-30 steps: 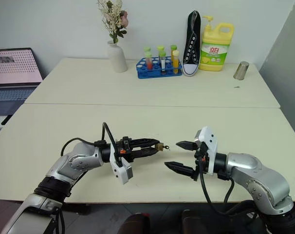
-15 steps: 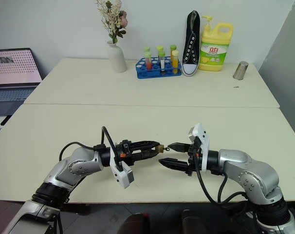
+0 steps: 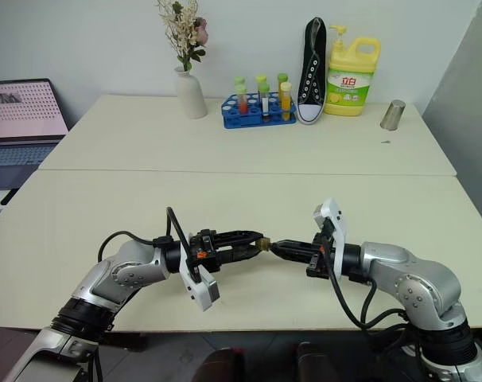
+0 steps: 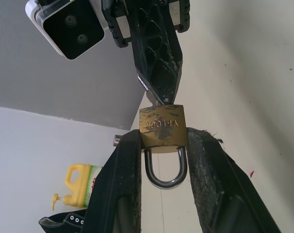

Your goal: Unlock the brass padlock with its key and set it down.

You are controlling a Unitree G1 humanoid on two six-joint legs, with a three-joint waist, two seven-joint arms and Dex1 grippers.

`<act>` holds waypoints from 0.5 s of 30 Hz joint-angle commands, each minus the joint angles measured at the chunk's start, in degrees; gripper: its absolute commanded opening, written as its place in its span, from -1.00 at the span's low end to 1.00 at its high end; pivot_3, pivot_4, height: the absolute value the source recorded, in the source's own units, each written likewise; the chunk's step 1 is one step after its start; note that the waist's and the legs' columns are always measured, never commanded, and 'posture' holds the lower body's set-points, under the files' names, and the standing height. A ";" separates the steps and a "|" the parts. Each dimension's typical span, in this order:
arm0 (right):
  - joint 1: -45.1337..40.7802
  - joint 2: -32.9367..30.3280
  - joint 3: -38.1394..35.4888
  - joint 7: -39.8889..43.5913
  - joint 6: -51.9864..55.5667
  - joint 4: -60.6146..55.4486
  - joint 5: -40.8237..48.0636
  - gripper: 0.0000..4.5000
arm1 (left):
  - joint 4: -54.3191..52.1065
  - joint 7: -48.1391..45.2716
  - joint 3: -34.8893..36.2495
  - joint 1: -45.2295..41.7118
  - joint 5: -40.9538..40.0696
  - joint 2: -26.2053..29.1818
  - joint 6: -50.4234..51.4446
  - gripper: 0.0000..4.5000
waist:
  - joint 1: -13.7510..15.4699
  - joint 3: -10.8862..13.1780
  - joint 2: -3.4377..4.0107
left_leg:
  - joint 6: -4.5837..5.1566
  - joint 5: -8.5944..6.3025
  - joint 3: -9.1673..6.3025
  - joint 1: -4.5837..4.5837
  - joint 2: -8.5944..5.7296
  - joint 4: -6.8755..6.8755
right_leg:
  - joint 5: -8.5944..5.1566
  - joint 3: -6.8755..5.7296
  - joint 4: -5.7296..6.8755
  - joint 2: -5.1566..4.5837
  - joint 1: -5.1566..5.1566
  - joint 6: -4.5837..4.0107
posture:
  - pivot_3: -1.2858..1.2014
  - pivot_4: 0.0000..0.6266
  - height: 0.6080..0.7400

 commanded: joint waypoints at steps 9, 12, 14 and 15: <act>-7.04 -1.41 -4.49 -0.43 10.31 4.69 12.10 -1.00 | -1.37 1.18 -0.25 0.27 0.86 1.18 -1.29 -0.57 | 0.00 0.00 0.00 | 0.00 0.00 0.01 0.00 0.01 -0.01 | 0.01 0.01 0.00 -0.01 0.00 -0.01 | 0.03 -0.52 1.00; -9.01 -1.44 -5.19 -2.12 13.99 7.14 14.34 -1.00 | -1.48 1.44 -0.47 0.21 0.85 1.41 -1.76 -0.57 | -0.02 0.00 0.00 | 0.00 0.00 0.00 0.00 0.01 -0.02 | 0.04 0.00 -0.01 -0.01 0.00 -0.06 | 0.03 -0.52 1.00; -11.58 -1.09 -5.85 -4.02 19.05 11.35 17.70 -1.00 | -1.35 1.96 -0.34 -0.21 2.14 1.54 -2.62 -0.57 | -0.03 0.00 0.00 | 0.00 0.00 0.00 -0.01 0.01 -0.02 | 0.05 0.00 -0.01 -0.02 0.00 -0.08 | 0.03 -0.52 1.00; -12.95 -0.62 -6.24 -5.42 21.69 13.68 19.60 -1.00 | -1.25 2.26 -0.22 -0.41 2.82 1.64 -3.09 -0.57 | -0.04 0.01 0.00 | 0.01 0.00 0.02 -0.01 0.01 -0.02 | 0.06 0.01 -0.01 -0.02 0.00 -0.10 | 0.03 -0.52 1.00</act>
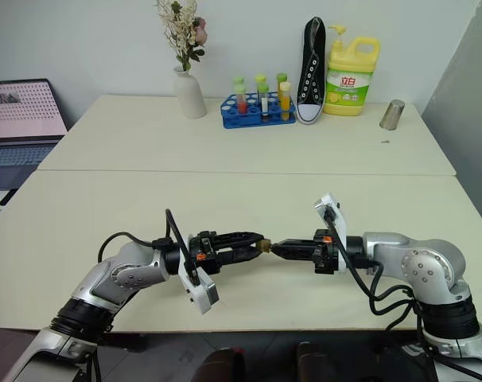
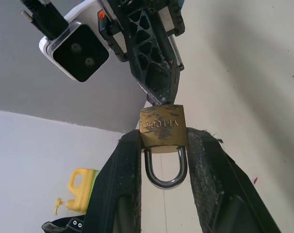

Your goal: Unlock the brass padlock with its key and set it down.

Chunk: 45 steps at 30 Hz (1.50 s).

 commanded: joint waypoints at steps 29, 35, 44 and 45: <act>-6.64 2.00 -0.53 -15.53 10.87 4.44 12.82 -0.72 | -2.66 6.69 0.39 1.40 7.39 1.69 -1.12 -0.57 | -0.17 0.01 0.03 | 0.07 -0.04 0.00 -0.09 0.01 -0.07 | -0.04 -0.02 -0.03 -0.06 -0.08 0.08 | 0.03 -0.52 1.00; 0.38 -6.99 6.34 -1.33 -3.82 -6.40 -3.00 0.25 | -2.80 6.48 0.10 1.45 6.92 1.35 -0.23 -0.57 | -0.05 0.02 0.02 | 0.07 -0.04 -0.01 -0.10 -0.01 -0.06 | -0.06 -0.06 -0.04 -0.08 -0.09 0.10 | 0.03 -0.52 1.00; 6.84 -8.72 8.30 5.47 -18.94 -10.65 -15.50 1.00 | -1.80 6.37 -0.46 0.46 6.69 0.96 -0.24 -0.57 | -0.28 0.03 0.02 | 0.07 -0.04 0.03 -0.02 0.05 -0.06 | -0.06 -0.05 -0.03 -0.03 -0.08 0.10 | 0.03 -0.52 1.00; 6.83 -7.89 8.02 4.93 -19.18 -10.55 -15.58 1.00 | -1.74 6.37 -0.51 0.38 6.69 0.91 -0.26 -0.57 | -0.25 0.03 0.02 | 0.07 -0.04 0.01 -0.02 0.05 -0.06 | -0.06 -0.05 -0.02 -0.02 -0.08 0.10 | 0.03 -0.52 1.00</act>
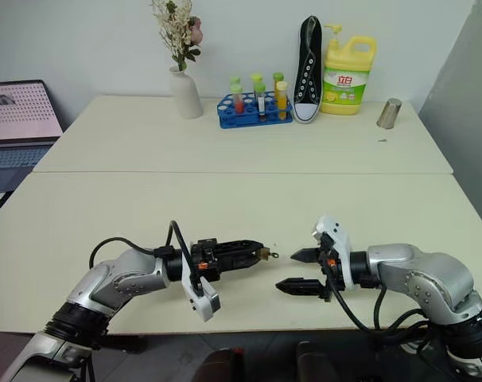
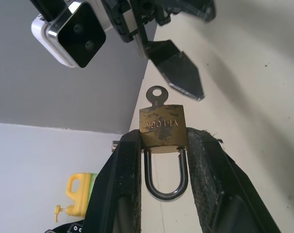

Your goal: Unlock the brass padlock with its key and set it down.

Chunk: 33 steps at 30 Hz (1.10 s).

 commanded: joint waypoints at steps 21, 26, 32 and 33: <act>-3.57 11.14 -2.01 -3.27 0.36 0.69 0.28 -0.05 | 0.14 0.39 -0.76 -1.60 -1.65 -1.01 0.68 -0.57 | 0.19 0.01 -0.01 | 0.00 0.00 0.00 -0.02 -0.07 0.01 | 0.00 0.00 0.00 -0.05 0.01 -0.01 | 0.03 -0.52 1.00; -3.72 10.60 -1.75 -1.91 -0.14 0.60 -0.35 -0.90 | 0.21 0.74 -0.48 -1.48 -1.73 -1.13 0.95 -0.57 | 0.20 0.01 -0.01 | 0.00 0.00 0.01 -0.02 -0.06 0.01 | 0.01 0.00 0.00 -0.05 0.01 -0.01 | 0.03 -0.52 1.00; -4.45 10.34 -1.72 -0.64 -0.88 0.95 -0.65 -0.94 | 0.69 0.36 -0.70 -1.63 -2.74 -1.02 0.87 -0.57 | 0.20 0.01 -0.01 | 0.00 0.00 0.00 -0.02 -0.06 0.02 | 0.01 0.00 0.00 -0.05 0.01 -0.01 | 0.03 -0.52 1.00; -4.55 10.33 -1.73 -0.48 -0.92 1.00 -0.64 -0.94 | 0.74 -0.61 -1.24 -1.42 -3.81 -0.63 1.12 -0.57 | 0.20 0.01 -0.01 | 0.00 0.00 0.00 -0.02 -0.06 0.01 | 0.01 0.00 0.00 -0.05 0.01 -0.01 | 0.03 -0.52 1.00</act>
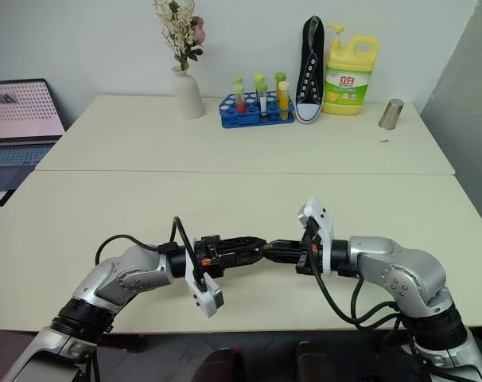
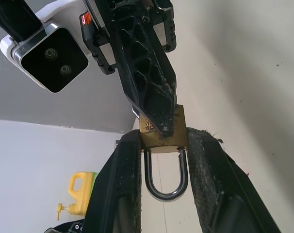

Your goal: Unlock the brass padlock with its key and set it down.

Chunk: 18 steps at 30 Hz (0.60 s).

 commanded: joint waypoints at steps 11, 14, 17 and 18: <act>-1.67 0.30 -1.62 2.80 -0.91 -0.69 0.58 -0.94 | -2.46 -7.39 -3.38 2.58 -14.05 2.57 3.12 0.14 | -0.02 0.00 0.00 | 0.00 0.00 0.00 0.01 0.01 0.00 | 0.00 0.00 0.00 0.00 0.00 0.00 | 0.03 -0.52 1.00; -1.69 -0.07 -1.71 3.19 -1.32 -0.29 0.02 -0.94 | -3.38 -9.09 -3.40 3.50 -17.10 2.91 4.13 0.55 | -0.02 0.00 0.00 | 0.00 0.00 -0.01 0.00 0.00 0.00 | 0.00 -0.01 0.00 0.00 0.00 0.00 | 0.03 -0.52 1.00; -1.89 -0.42 -1.97 3.51 -1.98 0.57 -0.81 -0.94 | -5.98 -13.03 -3.84 5.57 -25.46 3.38 9.70 0.56 | -0.04 0.00 0.00 | 0.00 0.00 0.00 0.01 0.01 0.00 | 0.00 0.00 0.01 0.00 0.00 0.00 | 0.03 -0.52 1.00; -2.01 -0.52 -2.07 3.57 -2.25 0.91 -1.09 -0.94 | -6.89 -14.18 -4.03 5.84 -26.82 3.87 9.30 0.56 | -0.04 0.00 0.00 | 0.00 0.00 -0.01 0.01 0.02 0.00 | 0.00 -0.01 0.01 0.00 0.00 0.00 | 0.03 -0.52 1.00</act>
